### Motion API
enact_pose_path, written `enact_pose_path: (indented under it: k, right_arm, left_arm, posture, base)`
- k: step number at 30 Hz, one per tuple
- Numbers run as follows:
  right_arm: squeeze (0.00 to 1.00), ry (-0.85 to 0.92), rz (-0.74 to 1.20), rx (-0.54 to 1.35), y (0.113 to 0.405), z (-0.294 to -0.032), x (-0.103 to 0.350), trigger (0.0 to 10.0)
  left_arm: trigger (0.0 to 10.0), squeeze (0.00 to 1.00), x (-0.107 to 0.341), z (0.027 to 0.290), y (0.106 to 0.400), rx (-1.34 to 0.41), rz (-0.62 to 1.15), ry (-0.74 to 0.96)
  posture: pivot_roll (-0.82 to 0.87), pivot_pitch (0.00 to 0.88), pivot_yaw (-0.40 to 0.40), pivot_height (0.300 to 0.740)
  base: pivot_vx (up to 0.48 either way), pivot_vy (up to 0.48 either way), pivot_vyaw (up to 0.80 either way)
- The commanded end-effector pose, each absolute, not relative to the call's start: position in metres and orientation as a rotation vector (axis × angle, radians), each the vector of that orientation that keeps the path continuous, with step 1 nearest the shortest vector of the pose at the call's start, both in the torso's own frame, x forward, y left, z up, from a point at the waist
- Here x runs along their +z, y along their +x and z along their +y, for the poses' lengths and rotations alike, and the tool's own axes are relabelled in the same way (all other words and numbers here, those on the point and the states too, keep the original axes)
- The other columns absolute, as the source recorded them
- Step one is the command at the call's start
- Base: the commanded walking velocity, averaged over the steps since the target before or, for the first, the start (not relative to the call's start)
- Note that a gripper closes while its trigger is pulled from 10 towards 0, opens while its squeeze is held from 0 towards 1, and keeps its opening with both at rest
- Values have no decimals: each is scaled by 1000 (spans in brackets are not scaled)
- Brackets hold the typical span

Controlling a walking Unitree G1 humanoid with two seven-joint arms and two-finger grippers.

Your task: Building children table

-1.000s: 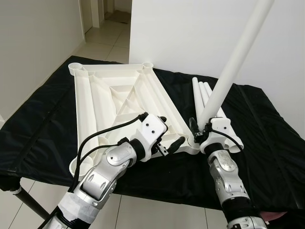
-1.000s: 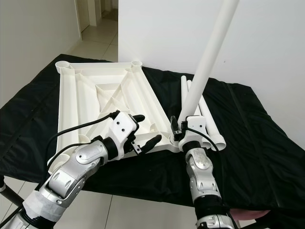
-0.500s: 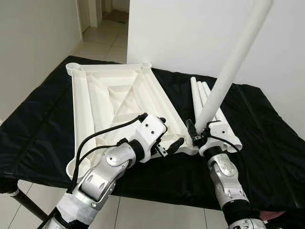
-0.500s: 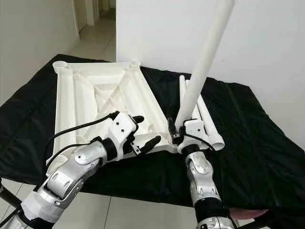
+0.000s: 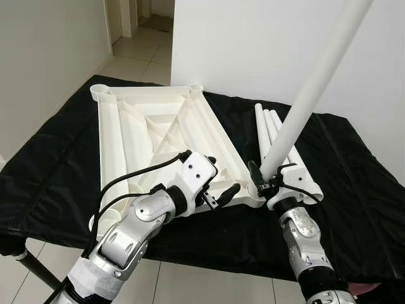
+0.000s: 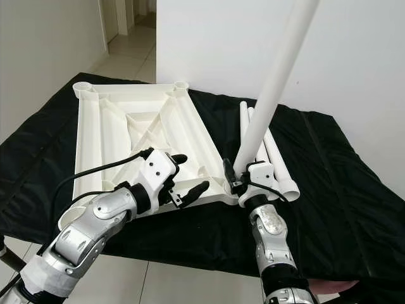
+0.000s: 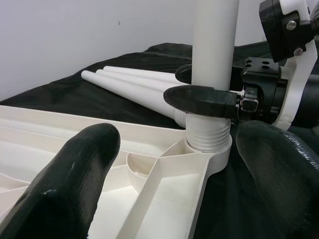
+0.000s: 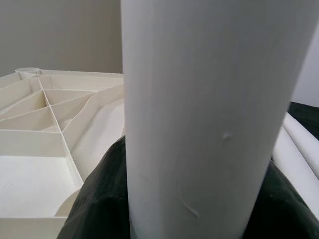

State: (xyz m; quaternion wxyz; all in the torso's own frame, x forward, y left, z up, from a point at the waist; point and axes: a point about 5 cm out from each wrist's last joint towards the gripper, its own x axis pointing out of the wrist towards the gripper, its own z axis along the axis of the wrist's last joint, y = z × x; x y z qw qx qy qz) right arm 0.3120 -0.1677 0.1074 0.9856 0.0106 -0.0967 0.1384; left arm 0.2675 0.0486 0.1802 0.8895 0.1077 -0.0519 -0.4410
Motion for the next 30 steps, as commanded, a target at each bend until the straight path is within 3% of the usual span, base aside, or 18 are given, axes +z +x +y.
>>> enact_pose_path:
  k: [1,12,30]
  right_arm:
    - [0,67,-18,280,302,-167,72,10000]
    - [0,99,57,264,306,-168,64,10000]
    - [0,0,207,341,312,-163,55,10000]
  left_arm:
    - [10000,0,182,43,260,-1036,-106,231]
    - [10000,0,185,44,262,-1031,-111,234]
    - [10000,0,188,45,262,-1017,-123,233]
  posture:
    - [42,0,-75,740]
    - [41,0,-76,740]
    - [46,0,-86,740]
  base:
    - [0,0,0]
    - [0,0,0]
    - [0,0,0]
